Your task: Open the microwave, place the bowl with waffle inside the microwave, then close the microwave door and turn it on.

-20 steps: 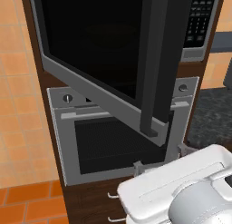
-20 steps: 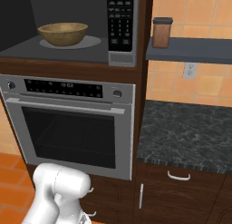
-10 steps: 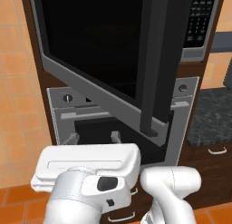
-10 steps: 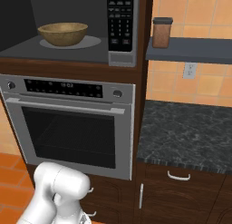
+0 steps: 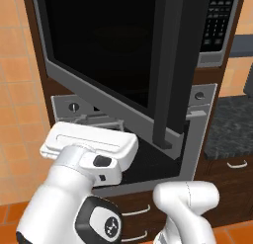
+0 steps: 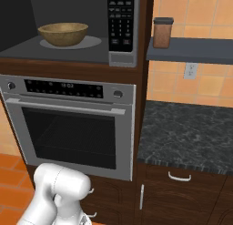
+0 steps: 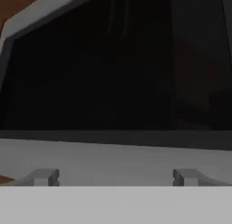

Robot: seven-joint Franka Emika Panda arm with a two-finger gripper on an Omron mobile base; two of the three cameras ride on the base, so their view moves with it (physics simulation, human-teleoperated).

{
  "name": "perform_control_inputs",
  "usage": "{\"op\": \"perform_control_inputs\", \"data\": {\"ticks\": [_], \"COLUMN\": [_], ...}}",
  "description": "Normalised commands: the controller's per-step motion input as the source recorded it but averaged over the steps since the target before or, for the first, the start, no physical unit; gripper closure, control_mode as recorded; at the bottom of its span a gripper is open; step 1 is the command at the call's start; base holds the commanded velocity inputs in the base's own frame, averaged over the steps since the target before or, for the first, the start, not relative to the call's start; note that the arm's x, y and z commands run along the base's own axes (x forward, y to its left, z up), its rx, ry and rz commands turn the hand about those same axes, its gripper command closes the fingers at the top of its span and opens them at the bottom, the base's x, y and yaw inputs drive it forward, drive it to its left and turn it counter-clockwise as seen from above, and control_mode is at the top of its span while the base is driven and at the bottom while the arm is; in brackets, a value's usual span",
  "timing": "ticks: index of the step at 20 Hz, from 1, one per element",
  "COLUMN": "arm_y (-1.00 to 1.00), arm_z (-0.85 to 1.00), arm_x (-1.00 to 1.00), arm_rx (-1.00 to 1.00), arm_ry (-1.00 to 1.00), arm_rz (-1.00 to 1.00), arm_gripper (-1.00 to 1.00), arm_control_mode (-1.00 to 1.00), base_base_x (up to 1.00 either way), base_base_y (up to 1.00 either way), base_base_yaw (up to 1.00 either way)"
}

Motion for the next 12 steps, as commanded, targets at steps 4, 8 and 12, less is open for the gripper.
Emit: {"op": "perform_control_inputs", "data": {"ticks": [4,8,12], "arm_y": [-0.27,-0.29,-0.41], "arm_z": [0.01,0.05,0.1], "arm_x": [0.79,0.58,0.6], "arm_rx": [0.07,0.08,0.11], "arm_ry": [0.01,0.0,0.0], "arm_rz": [0.0,0.02,0.03], "arm_gripper": [-1.0,-1.0,-1.0], "arm_control_mode": [-1.0,-1.0,-1.0], "base_base_x": [0.0,0.0,0.0], "base_base_y": [0.0,0.0,0.0], "base_base_yaw": [0.0,0.0,0.0]}}
